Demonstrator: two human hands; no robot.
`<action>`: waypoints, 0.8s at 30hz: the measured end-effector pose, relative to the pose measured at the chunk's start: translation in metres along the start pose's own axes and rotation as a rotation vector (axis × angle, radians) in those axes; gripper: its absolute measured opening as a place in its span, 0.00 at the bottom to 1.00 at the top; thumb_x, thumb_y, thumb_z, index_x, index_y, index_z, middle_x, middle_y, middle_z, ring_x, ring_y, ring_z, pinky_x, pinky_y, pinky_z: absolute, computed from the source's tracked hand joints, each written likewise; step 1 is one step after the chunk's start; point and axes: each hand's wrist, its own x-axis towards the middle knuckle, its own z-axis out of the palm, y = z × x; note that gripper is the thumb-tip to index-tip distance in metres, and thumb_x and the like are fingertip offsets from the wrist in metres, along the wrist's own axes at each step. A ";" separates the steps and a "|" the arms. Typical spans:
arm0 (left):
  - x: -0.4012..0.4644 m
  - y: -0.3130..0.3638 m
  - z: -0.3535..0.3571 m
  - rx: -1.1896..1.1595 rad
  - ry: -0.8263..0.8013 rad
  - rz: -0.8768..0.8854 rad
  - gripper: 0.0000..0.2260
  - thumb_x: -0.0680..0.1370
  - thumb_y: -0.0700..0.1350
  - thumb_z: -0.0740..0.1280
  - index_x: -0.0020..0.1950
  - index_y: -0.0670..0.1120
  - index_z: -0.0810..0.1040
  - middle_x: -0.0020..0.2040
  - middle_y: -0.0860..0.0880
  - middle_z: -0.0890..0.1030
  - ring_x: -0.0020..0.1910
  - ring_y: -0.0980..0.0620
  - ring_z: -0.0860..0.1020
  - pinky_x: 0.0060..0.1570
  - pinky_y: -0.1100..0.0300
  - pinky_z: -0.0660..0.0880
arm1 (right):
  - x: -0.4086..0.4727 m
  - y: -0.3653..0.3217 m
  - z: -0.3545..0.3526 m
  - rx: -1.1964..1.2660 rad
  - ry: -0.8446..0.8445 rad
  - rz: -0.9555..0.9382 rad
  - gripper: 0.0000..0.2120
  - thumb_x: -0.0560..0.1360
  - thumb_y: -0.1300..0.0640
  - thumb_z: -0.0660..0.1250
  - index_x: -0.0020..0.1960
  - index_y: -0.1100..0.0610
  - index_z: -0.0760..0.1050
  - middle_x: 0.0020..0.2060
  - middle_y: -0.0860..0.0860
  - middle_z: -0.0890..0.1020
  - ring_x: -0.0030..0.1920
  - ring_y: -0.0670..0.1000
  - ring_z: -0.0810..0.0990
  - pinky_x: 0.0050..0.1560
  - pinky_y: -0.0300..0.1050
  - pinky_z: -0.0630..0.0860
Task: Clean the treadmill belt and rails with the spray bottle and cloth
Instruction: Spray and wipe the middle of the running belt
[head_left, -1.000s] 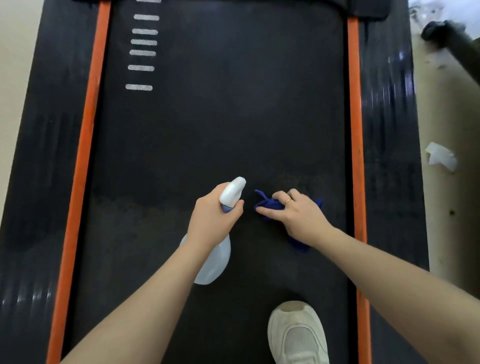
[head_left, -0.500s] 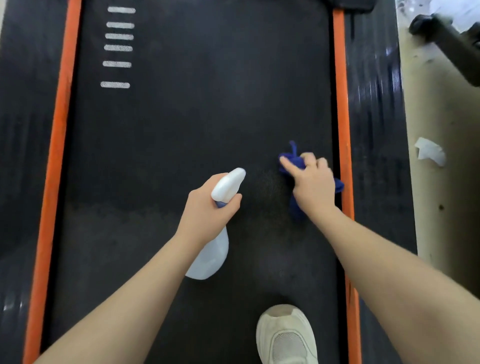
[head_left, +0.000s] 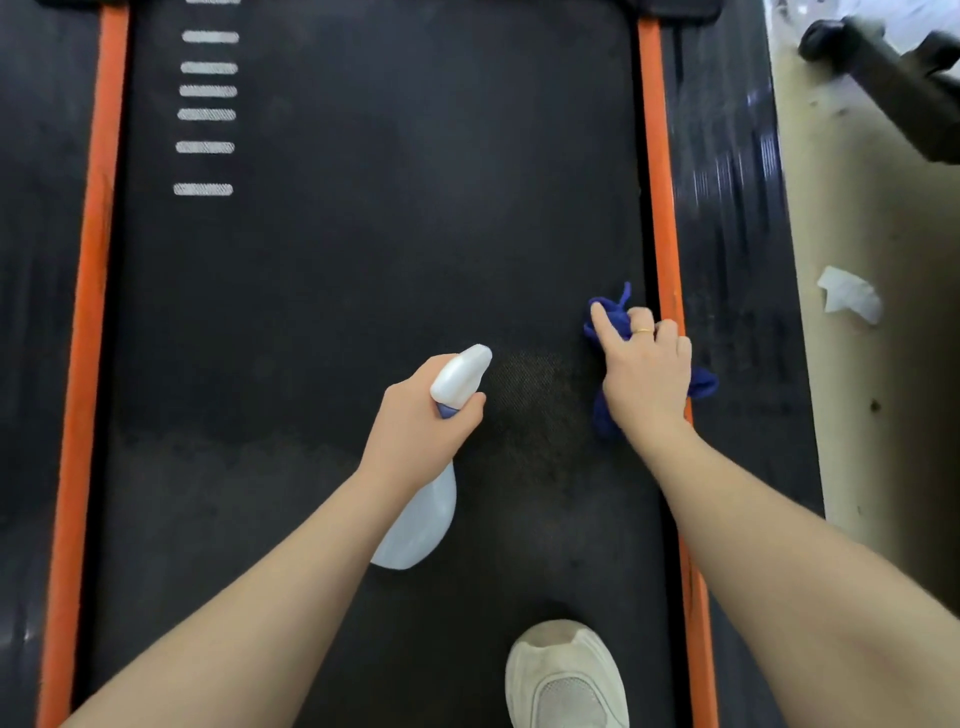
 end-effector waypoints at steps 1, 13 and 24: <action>-0.001 0.001 0.000 0.000 0.001 -0.002 0.16 0.75 0.43 0.68 0.62 0.51 0.75 0.43 0.55 0.79 0.43 0.52 0.79 0.47 0.56 0.77 | -0.007 0.001 -0.001 0.006 -0.005 0.005 0.28 0.66 0.64 0.49 0.61 0.56 0.77 0.46 0.62 0.78 0.35 0.60 0.74 0.35 0.48 0.70; 0.009 0.006 0.011 0.035 -0.011 0.000 0.17 0.76 0.45 0.68 0.64 0.52 0.74 0.45 0.53 0.80 0.45 0.50 0.80 0.49 0.52 0.78 | 0.019 -0.007 -0.004 0.002 -0.077 0.062 0.24 0.69 0.66 0.57 0.62 0.58 0.75 0.45 0.61 0.78 0.36 0.60 0.74 0.35 0.48 0.71; 0.002 0.003 -0.002 -0.023 0.075 -0.003 0.17 0.76 0.44 0.68 0.65 0.47 0.74 0.50 0.50 0.79 0.48 0.49 0.79 0.42 0.67 0.72 | -0.054 -0.011 -0.041 0.566 -0.439 -0.096 0.27 0.76 0.60 0.61 0.73 0.58 0.61 0.60 0.53 0.76 0.57 0.58 0.72 0.58 0.50 0.70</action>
